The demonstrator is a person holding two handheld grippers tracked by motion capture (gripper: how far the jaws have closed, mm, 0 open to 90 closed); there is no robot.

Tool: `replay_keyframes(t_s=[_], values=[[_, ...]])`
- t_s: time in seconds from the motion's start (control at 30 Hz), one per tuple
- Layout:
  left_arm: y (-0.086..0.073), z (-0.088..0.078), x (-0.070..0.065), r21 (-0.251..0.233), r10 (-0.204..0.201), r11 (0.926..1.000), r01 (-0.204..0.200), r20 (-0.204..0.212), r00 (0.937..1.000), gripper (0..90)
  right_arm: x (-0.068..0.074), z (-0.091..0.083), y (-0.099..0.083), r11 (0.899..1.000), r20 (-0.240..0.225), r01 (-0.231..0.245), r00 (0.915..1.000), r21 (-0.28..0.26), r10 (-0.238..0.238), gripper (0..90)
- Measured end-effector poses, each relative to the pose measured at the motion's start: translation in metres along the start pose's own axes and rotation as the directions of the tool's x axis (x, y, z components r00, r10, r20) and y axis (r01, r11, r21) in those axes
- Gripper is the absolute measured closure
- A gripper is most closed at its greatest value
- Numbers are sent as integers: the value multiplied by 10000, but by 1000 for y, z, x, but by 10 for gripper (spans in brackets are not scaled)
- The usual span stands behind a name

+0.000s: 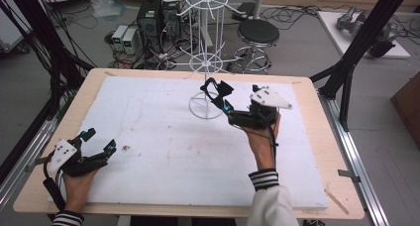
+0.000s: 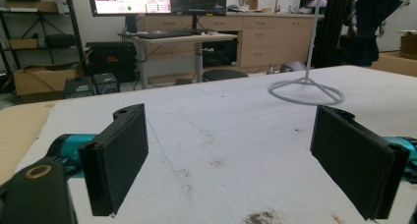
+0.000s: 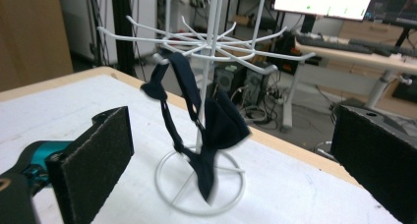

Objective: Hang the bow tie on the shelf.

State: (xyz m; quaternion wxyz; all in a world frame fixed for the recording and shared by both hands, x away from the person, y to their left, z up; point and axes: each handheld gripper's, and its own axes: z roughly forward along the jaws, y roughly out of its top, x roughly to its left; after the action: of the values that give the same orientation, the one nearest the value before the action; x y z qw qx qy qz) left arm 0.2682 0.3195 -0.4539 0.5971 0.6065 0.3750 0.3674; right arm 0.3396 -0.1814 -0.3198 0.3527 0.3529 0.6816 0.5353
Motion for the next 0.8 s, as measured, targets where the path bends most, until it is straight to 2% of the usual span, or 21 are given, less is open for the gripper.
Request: replay_keyframes(t_s=[0.1, 0.23, 0.3, 0.4, 0.53, 0.7, 0.73, 0.77, 0.8], values=[[0, 0, 0, -27, -3, 10000, 3, 9, 10000, 148, -2, -25, -14, 9987, -53, -100, 9999, -502, 98, 14], [0, -1, 0, -82, 32, 10000, -32, 24, 10000, 148, -7, -55, -40, 9958, 40, -104, 9999, -907, 108, 14], [0, -1, 0, -91, 26, 10000, -26, 30, 10000, 148, -9, -69, -56, 9944, 86, -183, 9998, -1043, 194, 14], [0, -1, 0, -84, 35, 10000, -35, 32, 10000, 148, -13, -87, -88, 9919, 410, -188, 9989, -1256, 241, 14], [0, -1, 0, -82, 57, 10000, -57, 26, 10000, 148, -21, -100, -121, 9852, 815, -660, 9935, -1583, 796, 14], [0, -1, 0, -98, 77, 9999, -76, 14, 10000, 148, -26, -104, -142, 9803, 1128, -732, 9891, -1832, 949, 14], [0, -1, -1, -111, 67, 9999, -66, 16, 10000, 148, -27, -103, -145, 9795, 1124, -787, 9885, -1853, 1007, 14], [0, -1, -1, -115, 66, 9999, -66, 15, 10000, 148, -27, -103, -151, 9756, 1074, -1058, 9859, -1925, 1281, 14], [0, -1, -1, -124, 66, 9999, -66, 16, 10000, 148, -28, -103, -152, 9750, 1077, -1052, 9859, -1959, 1280, 14]])
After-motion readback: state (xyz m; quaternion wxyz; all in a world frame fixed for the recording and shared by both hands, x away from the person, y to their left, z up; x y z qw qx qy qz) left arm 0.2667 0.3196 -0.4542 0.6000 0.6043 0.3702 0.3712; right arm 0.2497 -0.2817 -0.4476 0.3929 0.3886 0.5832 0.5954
